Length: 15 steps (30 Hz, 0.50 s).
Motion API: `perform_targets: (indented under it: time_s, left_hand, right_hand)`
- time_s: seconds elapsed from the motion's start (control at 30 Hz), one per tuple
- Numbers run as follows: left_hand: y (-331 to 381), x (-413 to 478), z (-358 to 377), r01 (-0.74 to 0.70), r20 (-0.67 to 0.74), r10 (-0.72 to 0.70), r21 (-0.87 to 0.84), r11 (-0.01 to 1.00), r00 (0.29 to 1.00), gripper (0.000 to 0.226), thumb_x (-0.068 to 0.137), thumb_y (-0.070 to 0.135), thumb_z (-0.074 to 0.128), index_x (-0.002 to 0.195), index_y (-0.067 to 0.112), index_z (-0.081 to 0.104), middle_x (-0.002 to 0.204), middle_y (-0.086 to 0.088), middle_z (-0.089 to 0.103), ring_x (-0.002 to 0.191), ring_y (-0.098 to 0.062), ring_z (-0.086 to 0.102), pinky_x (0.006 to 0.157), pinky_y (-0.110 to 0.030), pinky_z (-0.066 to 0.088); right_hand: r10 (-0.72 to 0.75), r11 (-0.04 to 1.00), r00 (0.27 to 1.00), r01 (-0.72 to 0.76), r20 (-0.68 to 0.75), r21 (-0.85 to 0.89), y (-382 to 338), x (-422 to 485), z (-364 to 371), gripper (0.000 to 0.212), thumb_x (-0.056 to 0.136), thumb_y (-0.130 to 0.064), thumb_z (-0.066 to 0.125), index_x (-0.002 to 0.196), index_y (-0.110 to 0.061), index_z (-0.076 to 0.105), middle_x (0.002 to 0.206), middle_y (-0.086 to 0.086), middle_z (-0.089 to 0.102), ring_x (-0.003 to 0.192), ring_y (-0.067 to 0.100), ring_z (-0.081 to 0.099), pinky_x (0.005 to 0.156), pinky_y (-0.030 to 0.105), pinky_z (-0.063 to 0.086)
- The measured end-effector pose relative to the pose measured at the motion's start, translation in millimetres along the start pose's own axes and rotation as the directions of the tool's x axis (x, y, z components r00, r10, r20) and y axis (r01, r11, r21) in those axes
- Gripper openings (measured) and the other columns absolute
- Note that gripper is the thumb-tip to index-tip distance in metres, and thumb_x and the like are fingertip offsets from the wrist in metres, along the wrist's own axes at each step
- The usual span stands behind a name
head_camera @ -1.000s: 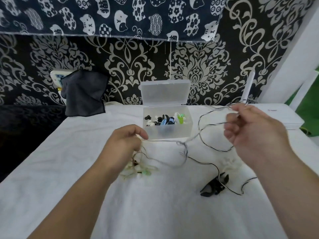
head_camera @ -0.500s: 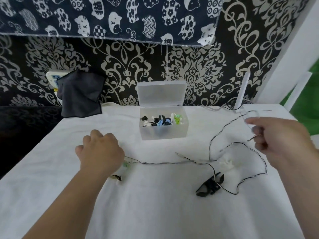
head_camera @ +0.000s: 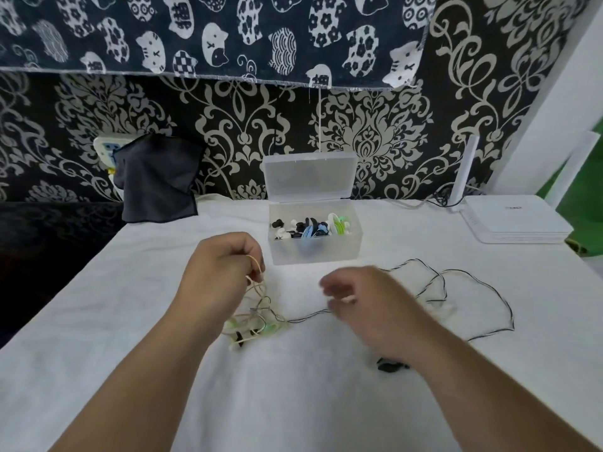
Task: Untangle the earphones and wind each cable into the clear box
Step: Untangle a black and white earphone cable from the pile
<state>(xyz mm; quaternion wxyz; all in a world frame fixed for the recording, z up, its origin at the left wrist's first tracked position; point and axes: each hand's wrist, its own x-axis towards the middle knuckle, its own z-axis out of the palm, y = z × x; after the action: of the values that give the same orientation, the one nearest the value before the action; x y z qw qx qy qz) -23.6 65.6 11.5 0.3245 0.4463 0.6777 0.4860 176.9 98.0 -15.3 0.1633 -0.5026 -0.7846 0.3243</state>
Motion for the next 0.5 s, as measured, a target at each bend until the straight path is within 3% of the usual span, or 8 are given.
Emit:
perform_targets:
  time_s: [0.07, 0.13, 0.2, 0.3, 0.33, 0.37, 0.43, 0.5]
  left_hand:
    - [3.2, -0.9, -2.9, 0.019, 0.008, -0.018, -0.142, 0.990, 1.000, 0.043, 0.069, -0.018, 0.036, 0.045, 0.014, 0.053, 0.058, -0.009, 0.055, 0.061, -0.022, 0.048, 0.067, -0.036, 0.037]
    - [3.9, -0.3, -7.8, 0.031, 0.003, -0.031, -0.238, 0.971, 1.000, 0.045, 0.066, -0.019, 0.032, 0.043, 0.015, 0.049, 0.058, -0.006, 0.053, 0.060, -0.023, 0.045, 0.066, -0.036, 0.036]
    - [2.9, 1.5, -13.0, 0.038, -0.001, -0.040, -0.325, 0.945, 0.999, 0.046, 0.065, -0.020, 0.028, 0.043, 0.015, 0.046, 0.058, -0.006, 0.051, 0.057, -0.023, 0.044, 0.060, -0.032, 0.033]
    - [-1.4, 7.2, -18.5, 0.046, -0.047, -0.069, -0.378, 0.925, 0.996, 0.046, 0.064, -0.020, 0.026, 0.044, 0.015, 0.045, 0.058, -0.004, 0.050, 0.057, -0.022, 0.043, 0.056, -0.028, 0.032]
    - [-4.3, 9.7, -20.2, 0.052, -0.085, -0.085, -0.335, 0.941, 0.993, 0.045, 0.064, -0.019, 0.026, 0.044, 0.016, 0.047, 0.058, -0.004, 0.051, 0.058, -0.022, 0.043, 0.056, -0.026, 0.032]
    - [-7.7, 11.7, -21.8, 0.062, -0.132, -0.096, -0.240, 0.969, 0.987, 0.045, 0.065, -0.018, 0.028, 0.045, 0.017, 0.049, 0.058, -0.003, 0.053, 0.058, -0.021, 0.044, 0.054, -0.024, 0.033]
    - [-14.0, 13.1, -23.6, 0.116, -0.217, -0.106, 0.037, 0.993, 0.970, 0.044, 0.071, -0.016, 0.033, 0.057, 0.017, 0.059, 0.066, -0.001, 0.057, 0.056, -0.018, 0.042, 0.045, -0.017, 0.031]
    - [-16.5, 10.2, -23.9, 0.132, -0.190, -0.083, 0.260, 0.957, 0.978, 0.045, 0.075, -0.014, 0.038, 0.080, 0.021, 0.066, 0.086, 0.002, 0.061, 0.062, -0.013, 0.048, 0.043, -0.018, 0.033]
  right_hand:
    - [-0.003, 0.993, 0.990, 0.020, 0.140, -0.119, 0.2, 0.8, 20.0, 0.044, 0.099, -0.027, 0.056, 0.141, -0.032, 0.048, 0.138, -0.016, 0.051, 0.123, 0.009, 0.052, 0.101, 0.023, 0.041]
    - [-0.015, 0.968, 0.981, 0.064, 0.195, -0.244, 4.1, 4.9, 36.1, 0.052, 0.100, -0.028, 0.052, 0.149, -0.030, 0.035, 0.146, -0.010, 0.041, 0.135, 0.015, 0.039, 0.109, 0.030, 0.034]
    - [0.002, 0.928, 0.988, 0.055, 0.152, -0.369, 8.0, 8.8, 47.6, 0.046, 0.099, -0.028, 0.052, 0.143, -0.028, 0.040, 0.138, -0.005, 0.043, 0.129, 0.019, 0.039, 0.106, 0.035, 0.037]
    - [0.078, 0.893, 0.996, -0.051, 0.042, -0.447, 11.0, 11.0, 52.9, 0.013, 0.096, -0.027, 0.053, 0.109, -0.027, 0.052, 0.112, -0.003, 0.057, 0.110, 0.022, 0.055, 0.086, 0.032, 0.044]
    - [0.095, 0.909, 0.995, -0.076, 0.025, -0.411, 11.8, 12.7, 51.8, 0.003, 0.095, -0.026, 0.052, 0.097, -0.027, 0.054, 0.102, -0.003, 0.061, 0.101, 0.022, 0.059, 0.079, 0.031, 0.045]
    - [0.112, 0.939, 0.994, -0.103, 0.010, -0.327, 12.7, 14.9, 48.3, 0.010, 0.095, -0.026, 0.051, 0.087, -0.024, 0.056, 0.092, -0.004, 0.062, 0.089, 0.021, 0.061, 0.072, 0.030, 0.045]
    - [0.138, 0.990, 0.990, -0.138, 0.014, -0.035, 10.7, 20.5, 34.9, 0.022, 0.094, -0.025, 0.054, 0.077, -0.016, 0.065, 0.070, -0.004, 0.059, 0.062, 0.015, 0.054, 0.057, 0.027, 0.041]
    - [0.143, 0.952, 0.989, -0.129, -0.031, 0.278, -3.4, 19.5, 13.0, 0.024, 0.093, -0.023, 0.060, 0.073, -0.017, 0.072, 0.056, -0.007, 0.049, 0.048, 0.011, 0.041, 0.045, 0.024, 0.031]
